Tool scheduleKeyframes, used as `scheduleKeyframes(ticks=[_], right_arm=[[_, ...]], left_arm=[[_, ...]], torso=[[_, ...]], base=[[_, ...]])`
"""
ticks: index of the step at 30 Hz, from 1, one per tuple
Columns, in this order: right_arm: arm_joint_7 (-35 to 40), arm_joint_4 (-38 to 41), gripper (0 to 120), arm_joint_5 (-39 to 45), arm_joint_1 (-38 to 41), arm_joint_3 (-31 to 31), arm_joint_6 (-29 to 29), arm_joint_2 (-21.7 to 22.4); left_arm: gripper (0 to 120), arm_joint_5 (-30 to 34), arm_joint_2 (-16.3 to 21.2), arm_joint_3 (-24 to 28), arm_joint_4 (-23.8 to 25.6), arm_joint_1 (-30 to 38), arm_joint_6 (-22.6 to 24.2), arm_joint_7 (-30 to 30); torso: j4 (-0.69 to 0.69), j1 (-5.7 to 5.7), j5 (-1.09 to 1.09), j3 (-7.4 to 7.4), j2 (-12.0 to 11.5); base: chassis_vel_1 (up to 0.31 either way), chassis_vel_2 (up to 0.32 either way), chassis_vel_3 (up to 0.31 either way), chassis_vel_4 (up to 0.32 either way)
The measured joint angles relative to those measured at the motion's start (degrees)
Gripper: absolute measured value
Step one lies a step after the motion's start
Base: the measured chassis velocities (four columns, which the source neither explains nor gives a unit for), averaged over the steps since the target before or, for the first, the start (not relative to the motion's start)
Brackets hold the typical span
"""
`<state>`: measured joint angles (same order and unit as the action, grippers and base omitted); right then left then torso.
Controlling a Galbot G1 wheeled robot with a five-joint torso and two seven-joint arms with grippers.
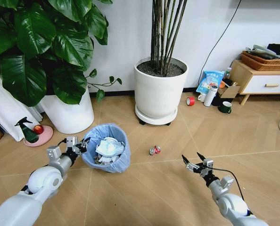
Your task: Pick up the trash bin and place the garbage on the floor into it.
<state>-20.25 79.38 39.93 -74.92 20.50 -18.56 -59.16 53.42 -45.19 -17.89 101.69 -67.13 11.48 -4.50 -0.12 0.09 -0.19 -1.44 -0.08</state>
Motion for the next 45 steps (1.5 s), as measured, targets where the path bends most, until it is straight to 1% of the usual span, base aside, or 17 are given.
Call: scheduleKeyframes(ticks=[6,8,10,13,17,21,24,25,27,29,30,33,34,38,45], right_arm=[[-1.3,-0.2,100,-0.5,-0.4,0.2,-0.7,0.0],[-1.9,-0.4,100,-0.9,-0.4,0.2,-1.2,0.0],[-3.0,-0.8,100,-2.1,-0.5,-0.1,-2.1,0.0],[-4.2,-1.6,100,-3.1,-0.5,-0.5,-3.4,-0.2],[-5.2,-2.7,100,-4.4,-0.1,-1.2,-4.5,-0.7],[-5.9,-3.8,100,-4.8,0.7,-2.4,-5.3,-1.0],[-8.2,-8.6,100,-7.1,4.8,-5.4,-5.4,-3.2],[-8.2,-8.6,100,-7.1,4.8,-5.4,-5.4,-3.2],[-8.5,-13.3,100,-10.4,8.6,-7.7,-5.3,-6.6],[-8.1,-17.3,100,-12.2,11.6,-9.4,-5.3,-9.3],[-8.1,-17.3,100,-12.2,11.6,-9.4,-5.3,-9.3],[-7.8,-23.7,100,-15.8,15.7,-10.5,-6.3,-12.5],[-7.8,-23.7,100,-15.8,15.7,-10.5,-6.3,-12.5],[-6.8,-29.2,100,-18.8,19.2,-10.4,-7.1,-14.7],[-6.6,-32.9,100,-20.2,21.5,-10.5,-7.2,-16.0]], left_arm=[[0,0.0,-0.2,0.0,0.0,-0.1,0.0,0.0],[0,-0.1,-0.4,0.2,0.0,0.0,0.0,-0.1],[0,-0.2,-0.7,0.4,0.0,0.0,0.0,-0.1],[0,-0.3,-1.0,0.6,-0.2,0.1,0.0,-0.1],[0,-0.4,-1.1,0.8,-0.3,0.2,0.0,-0.1],[0,-0.4,-1.1,1.0,-0.3,0.3,0.0,-0.1],[0,-0.4,-1.0,1.1,-0.1,0.4,0.0,-0.1],[0,-0.4,-1.0,1.1,-0.1,0.4,0.0,-0.1],[0,-0.4,-0.9,1.2,0.0,0.4,0.0,0.0],[0,-0.6,-0.9,1.3,0.0,0.2,0.0,0.0],[0,-0.6,-0.9,1.3,0.0,0.2,0.0,0.0],[0,-0.7,-0.9,1.3,0.1,0.1,0.0,0.0],[0,-0.7,-0.9,1.3,0.1,0.1,0.0,0.0],[0,-0.7,-1.0,1.2,0.0,0.0,0.0,0.1],[0,-0.7,-1.1,1.1,-0.5,0.2,0.0,0.2]], torso=[[0.0,0.01,0.01,-0.02,0.0],[0.0,0.02,-0.02,-0.02,0.0],[0.01,0.02,0.03,-0.02,0.0],[0.0,0.02,-0.01,-0.02,0.0],[-0.01,0.03,0.03,-0.03,0.0],[-0.02,0.03,0.0,-0.03,0.0],[0.0,0.01,0.0,-0.01,0.0],[0.0,0.01,0.0,-0.01,0.0],[0.0,0.01,0.02,-0.01,0.0],[0.0,0.01,0.0,-0.01,0.0],[0.0,0.01,0.0,-0.01,0.0],[0.01,0.02,0.01,-0.02,0.0],[0.01,0.02,0.01,-0.02,0.0],[0.0,0.02,0.0,-0.02,0.0],[-0.01,0.02,0.01,-0.02,0.0]], base=[[-0.144,0.154,0.154,-0.146],[-0.149,0.168,0.17,-0.128],[-0.155,0.168,0.159,-0.139],[-0.136,0.12,0.145,-0.109],[-0.1,0.075,0.072,-0.071],[0.009,0.001,-0.026,0.014],[0.014,-0.007,-0.017,0.014],[0.0,0.0,0.0,0.0],[0.0,0.0,0.0,0.0],[0.0,0.0,0.0,0.0],[0.0,0.0,0.0,0.0],[0.0,0.0,0.0,0.0],[0.0,0.0,0.0,0.0],[0.0,0.0,0.0,0.0],[0.0,0.0,0.0,0.0]])
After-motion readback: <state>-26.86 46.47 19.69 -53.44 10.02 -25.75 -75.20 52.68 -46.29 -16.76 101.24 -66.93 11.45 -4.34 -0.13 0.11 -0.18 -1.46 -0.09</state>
